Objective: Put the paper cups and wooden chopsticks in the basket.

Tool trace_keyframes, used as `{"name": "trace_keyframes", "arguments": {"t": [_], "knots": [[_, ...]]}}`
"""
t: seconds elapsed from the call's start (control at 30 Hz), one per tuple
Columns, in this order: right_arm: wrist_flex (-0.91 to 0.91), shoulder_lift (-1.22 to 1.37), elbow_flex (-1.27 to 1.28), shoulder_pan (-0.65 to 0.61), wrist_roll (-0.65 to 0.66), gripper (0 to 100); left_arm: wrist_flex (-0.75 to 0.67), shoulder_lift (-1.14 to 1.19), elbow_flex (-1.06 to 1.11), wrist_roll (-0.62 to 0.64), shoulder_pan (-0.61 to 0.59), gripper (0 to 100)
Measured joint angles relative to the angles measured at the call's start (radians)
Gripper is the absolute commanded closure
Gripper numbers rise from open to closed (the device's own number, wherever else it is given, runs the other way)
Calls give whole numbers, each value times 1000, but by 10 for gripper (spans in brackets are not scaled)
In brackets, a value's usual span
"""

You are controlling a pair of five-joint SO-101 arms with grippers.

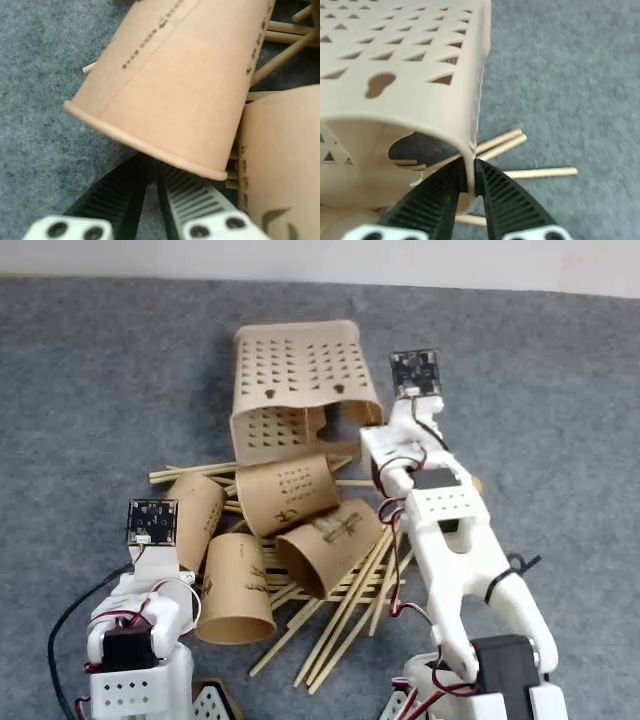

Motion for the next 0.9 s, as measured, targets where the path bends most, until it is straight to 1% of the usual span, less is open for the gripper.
{"name": "trace_keyframes", "arguments": {"t": [0.1,0.33,0.53,0.7,0.9], "knots": [[109,-18,-55,15,-3,992,0,0,0,0,0,993],[451,-18,-258,26,-6,992,0,0,0,0,0,993],[687,-18,-388,26,-6,992,0,0,0,0,0,993],[829,-18,-454,26,26,992,0,0,0,0,0,993],[934,-18,-499,26,41,992,0,0,0,0,0,993]]}}
